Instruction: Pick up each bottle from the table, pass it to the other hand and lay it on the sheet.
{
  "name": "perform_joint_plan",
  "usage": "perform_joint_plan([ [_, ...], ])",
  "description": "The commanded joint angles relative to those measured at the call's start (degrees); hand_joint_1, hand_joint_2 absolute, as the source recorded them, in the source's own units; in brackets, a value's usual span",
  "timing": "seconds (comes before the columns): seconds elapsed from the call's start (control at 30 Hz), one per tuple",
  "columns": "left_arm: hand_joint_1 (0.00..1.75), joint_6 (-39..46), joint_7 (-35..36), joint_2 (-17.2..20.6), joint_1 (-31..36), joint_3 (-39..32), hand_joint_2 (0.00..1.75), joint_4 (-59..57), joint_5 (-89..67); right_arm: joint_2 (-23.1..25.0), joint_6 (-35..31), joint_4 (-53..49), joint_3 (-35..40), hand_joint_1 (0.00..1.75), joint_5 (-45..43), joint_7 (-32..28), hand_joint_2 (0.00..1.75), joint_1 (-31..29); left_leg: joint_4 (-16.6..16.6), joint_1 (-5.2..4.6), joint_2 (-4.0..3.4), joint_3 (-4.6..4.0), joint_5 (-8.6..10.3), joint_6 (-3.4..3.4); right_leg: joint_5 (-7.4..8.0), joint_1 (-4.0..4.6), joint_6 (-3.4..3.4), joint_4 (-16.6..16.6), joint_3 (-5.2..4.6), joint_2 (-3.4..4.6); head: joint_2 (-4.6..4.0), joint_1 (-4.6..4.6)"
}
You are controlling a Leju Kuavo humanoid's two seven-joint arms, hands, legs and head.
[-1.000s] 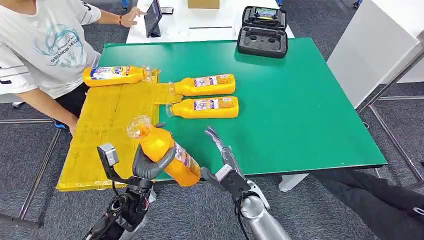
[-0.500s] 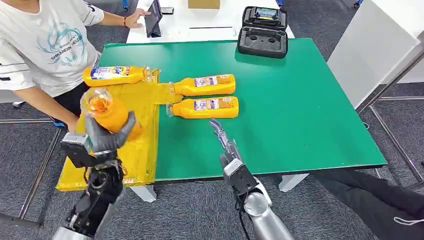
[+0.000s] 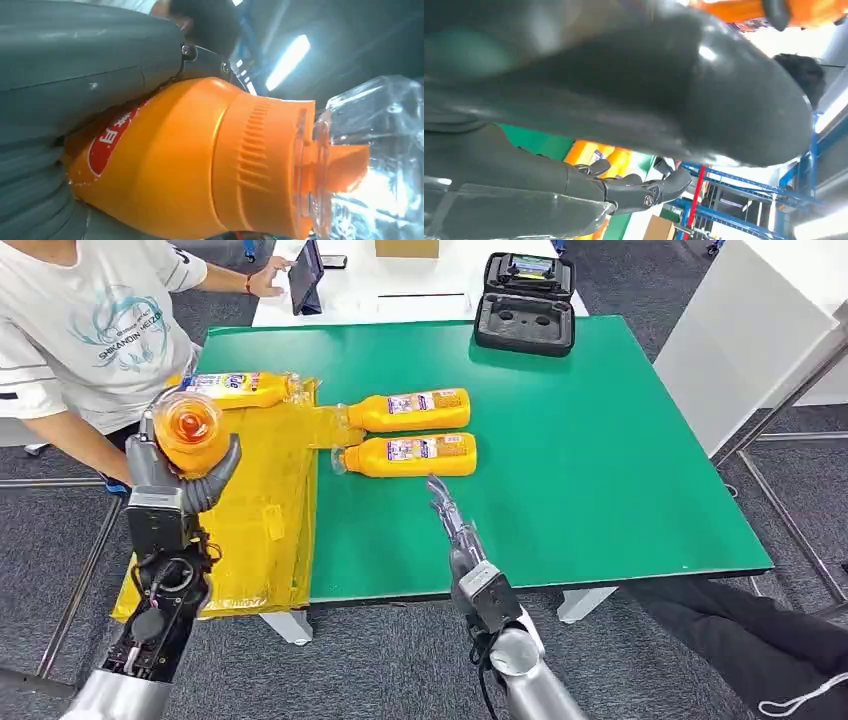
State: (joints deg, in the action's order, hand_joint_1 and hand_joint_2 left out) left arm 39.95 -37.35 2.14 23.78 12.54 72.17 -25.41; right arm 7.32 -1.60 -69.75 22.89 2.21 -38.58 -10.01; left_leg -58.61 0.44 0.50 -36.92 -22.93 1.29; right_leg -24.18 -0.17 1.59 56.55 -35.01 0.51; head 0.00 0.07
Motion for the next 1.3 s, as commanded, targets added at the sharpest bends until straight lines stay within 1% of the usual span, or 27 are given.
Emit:
perform_joint_plan([
  [0.03, 1.66, -1.4, 6.8, 5.9, 7.2, 2.5, 1.75, -11.1, -13.0, -2.2, -0.3, 0.5, 3.4, 0.00, -1.7, 0.1, 0.00, -1.5, 0.1, 0.02, -0.02, 0.29, -0.08, -0.06, -0.09, 0.03, -0.04, 0.0, 0.28, -0.06, 0.00, 0.02],
  [0.07, 1.66, -1.4, 8.3, 7.0, 8.4, 4.3, 1.75, -13.7, -17.3, -2.2, -0.3, 0.7, 3.5, 0.00, -1.8, 0.1, 0.00, -1.7, 0.1, 0.02, 0.05, 0.21, -0.04, -0.05, -0.07, 0.02, -0.02, 0.0, 0.22, -0.10, 0.00, 0.02],
  [0.1, 1.61, -2.2, 8.5, 7.5, 9.3, 5.3, 1.75, -15.4, -18.6, -2.2, -0.2, 1.0, 3.6, 0.00, -1.9, 0.1, 0.00, -2.0, 0.0, 0.05, 0.04, 0.12, -0.01, -0.04, -0.04, 0.06, -0.02, 0.0, 0.13, -0.07, 0.00, 0.02],
  [0.13, 1.55, -3.2, 9.5, 8.3, 11.3, 7.4, 1.75, -19.1, -22.2, -2.1, 0.1, 1.7, 3.9, 0.00, -2.0, 0.1, 0.00, -2.8, 0.1, 0.05, 0.04, 0.32, -0.07, -0.06, -0.10, 0.07, -0.03, 0.0, 0.33, -0.11, 0.00, 0.02],
  [0.17, 1.59, -3.6, 9.7, 8.5, 12.0, 7.9, 1.75, -20.5, -23.1, -2.0, 0.3, 2.0, 4.0, 0.00, -2.2, 0.1, 0.00, -3.2, 0.0, 0.03, 0.04, 0.21, -0.03, -0.04, -0.07, 0.05, -0.02, 0.0, 0.21, -0.08, 0.00, 0.02],
  [0.2, 1.55, -5.2, 9.9, 8.6, 13.2, 8.7, 1.75, -23.3, -23.4, -1.6, 0.5, 2.6, 4.1, 0.00, -2.4, 0.1, 0.00, -4.2, 0.0, 0.04, 0.01, 0.11, -0.01, -0.03, -0.03, 0.05, -0.01, 0.0, 0.11, -0.05, 0.00, 0.02],
  [0.23, 1.55, -5.9, 10.2, 8.7, 14.2, 9.4, 1.75, -25.5, -24.2, -1.3, 0.6, 3.0, 4.2, 0.00, -2.7, 0.2, 0.00, -5.1, 0.0, 0.04, 0.01, 0.25, -0.05, -0.05, -0.08, 0.06, -0.02, 0.0, 0.24, -0.08, 0.00, 0.00],
  [0.27, 1.45, -6.5, 10.6, 8.9, 15.0, 10.1, 1.75, -27.0, -24.9, -1.0, 0.7, 3.2, 4.3, 0.00, -2.8, 0.5, 0.00, -5.5, 0.0, 0.04, 0.02, 0.18, -0.03, -0.05, -0.06, 0.05, -0.02, 0.0, 0.18, -0.08, 0.00, 0.04],
  [0.3, 1.43, -8.9, 11.0, 8.7, 16.1, 10.5, 1.75, -29.3, -24.2, -1.1, 0.7, 3.7, 4.4, 0.00, -2.8, 0.7, 0.00, -5.9, 0.0, 0.03, 0.00, 0.08, 0.01, -0.03, -0.01, 0.04, -0.01, 0.0, 0.07, -0.03, 0.00, 0.02],
  [0.33, 1.43, -10.5, 11.0, 8.9, 16.9, 11.5, 1.75, -30.6, -24.1, -1.2, 0.6, 3.9, 4.5, 0.00, -2.9, 0.7, 0.00, -6.1, 0.0, 0.03, -0.02, 0.24, -0.05, -0.05, -0.06, 0.05, -0.02, 0.0, 0.23, -0.04, 0.00, 0.04],
  [0.4, 1.43, -12.6, 11.6, 8.9, 17.8, 12.0, 1.75, -32.3, -24.0, -1.3, 0.6, 4.0, 4.3, 0.00, -3.2, 0.7, 0.00, -6.0, 0.0, 0.06, 0.01, 0.12, 0.00, -0.04, -0.01, 0.06, -0.03, 0.0, 0.13, -0.04, 0.00, 0.04],
  [0.43, 1.50, -13.3, 11.6, 8.9, 18.1, 12.3, 1.75, -32.7, -23.9, -1.4, 0.6, 4.0, 4.1, 0.00, -3.3, 0.7, 0.00, -5.9, 0.1, 0.06, 0.01, 0.30, -0.05, -0.07, -0.07, 0.07, -0.04, 0.0, 0.31, -0.08, 0.00, 0.02],
  [0.47, 1.50, -17.0, 11.8, 8.6, 18.8, 12.0, 1.75, -34.0, -22.1, -1.5, 1.0, 4.0, 3.9, 0.00, -3.8, 0.6, 0.00, -5.6, 0.0, 0.06, 0.05, 0.26, -0.03, -0.06, -0.08, 0.07, -0.03, 0.0, 0.28, -0.11, 0.00, 0.02],
  [0.5, 1.48, -18.7, 11.6, 9.0, 19.4, 13.3, 1.75, -34.7, -22.7, -1.5, 1.2, 4.1, 3.8, 0.00, -3.8, 0.5, 0.00, -5.6, 0.0, 0.05, 0.04, 0.16, 0.03, -0.01, -0.04, 0.06, -0.03, 0.0, 0.18, -0.07, 0.00, 0.02],
  [0.53, 1.48, -19.4, 12.2, 8.8, 20.1, 13.2, 1.75, -35.6, -22.5, -1.4, 1.3, 4.2, 3.7, 0.00, -3.8, 0.5, 0.00, -5.5, 0.0, 0.06, 0.06, 0.31, -0.03, -0.04, -0.11, 0.07, -0.04, 0.0, 0.34, -0.12, 0.00, 0.02],
  [0.57, 1.66, -19.2, 12.5, 8.7, 20.5, 13.8, 1.75, -36.2, -23.2, -1.4, 1.4, 4.2, 3.6, 0.00, -3.8, 0.4, 0.00, -5.5, 0.0, 0.06, 0.06, 0.22, 0.00, -0.05, -0.08, 0.07, -0.03, 0.0, 0.25, -0.10, 0.00, 0.02],
  [0.6, 1.64, -20.4, 13.1, 8.8, 21.6, 15.3, 1.75, -37.5, -24.9, -1.4, 1.8, 4.3, 3.6, 0.00, -3.9, 0.4, 0.00, -5.5, 0.0, 0.07, 0.03, 0.12, 0.04, -0.04, -0.04, 0.08, -0.02, 0.0, 0.15, -0.06, 0.00, 0.02],
  [0.63, 1.64, -21.0, 13.3, 8.5, 22.0, 15.2, 1.75, -38.1, -24.7, -1.4, 1.8, 4.5, 3.4, 0.00, -3.9, 0.4, 0.00, -5.4, 0.0, 0.07, 0.07, 0.25, -0.01, -0.05, -0.10, 0.08, -0.03, 0.0, 0.30, -0.12, 0.00, 0.02],
  [0.67, 1.69, -23.2, 13.6, 8.3, 22.9, 16.3, 1.75, -39.4, -25.6, -1.5, 2.5, 4.7, 3.4, 0.00, -4.1, 0.3, 0.00, -5.3, 0.0, 0.07, 0.10, 0.21, 0.01, -0.05, -0.08, 0.09, -0.02, 0.0, 0.26, -0.14, 0.00, 0.02],
  [0.7, 1.69, -23.2, 13.6, 8.3, 22.9, 16.3, 1.75, -39.4, -25.6, -1.5, 2.5, 4.7, 3.4, 0.00, -4.1, 0.3, 0.00, -5.3, 0.0, 0.06, 0.06, 0.10, 0.05, -0.04, -0.03, 0.07, -0.02, 0.0, 0.14, -0.08, 0.00, 0.02],
  [1.03, 1.69, -23.2, 13.6, 8.3, 22.9, 16.3, 1.75, -39.4, -25.6, -1.5, 2.5, 4.7, 3.4, 0.00, -4.1, 0.3, 0.00, -5.3, 0.0, 0.05, 0.00, 0.11, 0.04, -0.03, -0.02, 0.06, -0.02, 0.0, 0.13, -0.02, 0.00, 0.02],
  [1.07, 1.73, -24.1, 13.6, 8.3, 23.1, 16.4, 1.75, -40.0, -25.6, -1.4, 2.7, 4.8, 3.3, 0.00, -4.1, 0.3, 0.00, -5.4, 0.0, 0.06, -0.02, 0.21, -0.01, -0.05, -0.07, 0.07, -0.03, 0.0, 0.23, -0.04, 0.00, 0.02],
  [1.1, 1.57, -26.0, 14.4, 7.8, 23.1, 15.4, 1.75, -40.7, -24.2, -1.3, 2.8, 4.8, 3.0, 0.00, -4.0, 0.2, 0.00, -5.3, 0.0, 0.05, -0.01, 0.12, 0.03, -0.04, -0.03, 0.06, -0.02, 0.0, 0.14, -0.03, 0.00, 0.02],
  [1.13, 1.38, -27.3, 14.9, 8.4, 23.3, 16.9, 1.75, -41.1, -25.7, -1.3, 3.4, 4.9, 3.0, 0.00, -3.8, 0.1, 0.00, -5.2, 0.0, 0.06, -0.02, 0.27, -0.04, -0.05, -0.09, 0.08, -0.03, 0.0, 0.29, -0.04, 0.00, 0.02],
  [1.2, 1.38, -27.5, 16.6, 8.9, 23.6, 18.0, 1.75, -42.9, -27.8, -1.0, 4.0, 5.2, 2.8, 0.00, -3.5, 0.0, 0.00, -5.2, 0.0, 0.06, -0.01, 0.26, -0.02, -0.05, -0.08, 0.08, -0.03, 0.0, 0.28, -0.05, 0.00, 0.04],
  [1.23, 1.33, -28.1, 16.8, 9.0, 23.6, 18.1, 1.75, -43.4, -27.9, -1.0, 4.2, 5.3, 2.8, 0.00, -3.5, 0.0, 0.00, -5.3, 0.0, 0.06, -0.03, 0.27, -0.02, -0.05, -0.07, 0.07, -0.03, 0.0, 0.28, -0.02, 0.00, 0.02],
  [1.3, 1.59, -28.1, 17.2, 9.4, 22.7, 18.3, 1.75, -44.7, -28.9, -0.9, 4.9, 5.4, 2.7, 0.00, -3.0, -0.2, 0.00, -4.9, 0.0, 0.06, -0.11, 0.29, -0.03, -0.06, -0.06, 0.08, -0.03, 0.0, 0.28, 0.05, 0.00, 0.02],
])
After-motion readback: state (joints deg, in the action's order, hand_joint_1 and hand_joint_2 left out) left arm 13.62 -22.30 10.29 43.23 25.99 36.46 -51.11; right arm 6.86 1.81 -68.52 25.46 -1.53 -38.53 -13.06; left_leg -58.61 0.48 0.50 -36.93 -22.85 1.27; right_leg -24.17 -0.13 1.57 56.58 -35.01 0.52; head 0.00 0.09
